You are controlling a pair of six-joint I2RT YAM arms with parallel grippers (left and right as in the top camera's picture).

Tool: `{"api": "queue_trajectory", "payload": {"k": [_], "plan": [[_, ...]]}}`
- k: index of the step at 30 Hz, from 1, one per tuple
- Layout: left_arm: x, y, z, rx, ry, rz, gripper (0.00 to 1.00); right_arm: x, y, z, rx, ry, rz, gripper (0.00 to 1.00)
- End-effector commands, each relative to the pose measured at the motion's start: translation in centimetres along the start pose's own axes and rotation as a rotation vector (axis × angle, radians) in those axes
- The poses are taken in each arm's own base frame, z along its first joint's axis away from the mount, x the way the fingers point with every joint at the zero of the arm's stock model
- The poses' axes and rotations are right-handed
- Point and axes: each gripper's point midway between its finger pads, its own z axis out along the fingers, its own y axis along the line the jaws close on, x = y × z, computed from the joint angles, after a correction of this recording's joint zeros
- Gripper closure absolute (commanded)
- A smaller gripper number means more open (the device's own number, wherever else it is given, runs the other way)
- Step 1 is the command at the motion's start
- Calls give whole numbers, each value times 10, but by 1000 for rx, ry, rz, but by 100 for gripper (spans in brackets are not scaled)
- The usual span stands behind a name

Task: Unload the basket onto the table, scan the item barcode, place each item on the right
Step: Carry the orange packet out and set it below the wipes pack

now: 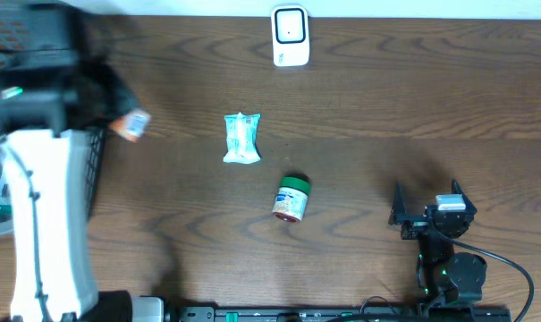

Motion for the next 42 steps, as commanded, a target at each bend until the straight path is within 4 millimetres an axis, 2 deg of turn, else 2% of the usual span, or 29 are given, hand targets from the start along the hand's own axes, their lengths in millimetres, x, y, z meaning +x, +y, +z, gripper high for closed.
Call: {"api": "queue_trajectory", "payload": {"k": [1,5,9,12,18,23,29,34,38,42], "plan": [[30,-22,38,-66,103,79,64,2,2,0,-8,5,-10,1],[72,-52,81,-114,216,202,64,1,2,0,-8,5,-10,1],[112,-71,116,-162,306,311,64,1,2,0,-8,5,-10,1],[137,-85,134,-193,353,371,64,2,2,0,-8,5,-10,1],[171,-116,158,-204,362,471,64,2,2,0,-8,5,-10,1],[180,-119,173,-326,277,534,64,2,2,0,-8,5,-10,1],[170,-115,177,-485,101,612,63,2,2,0,-8,5,-10,1],[173,-117,175,-485,100,623,62,1,2,0,-8,5,-10,1],[179,-116,176,-477,130,608,56,1,2,0,-8,5,-10,1],[186,-111,179,-483,155,612,56,2,2,0,-8,5,-10,1]]}}
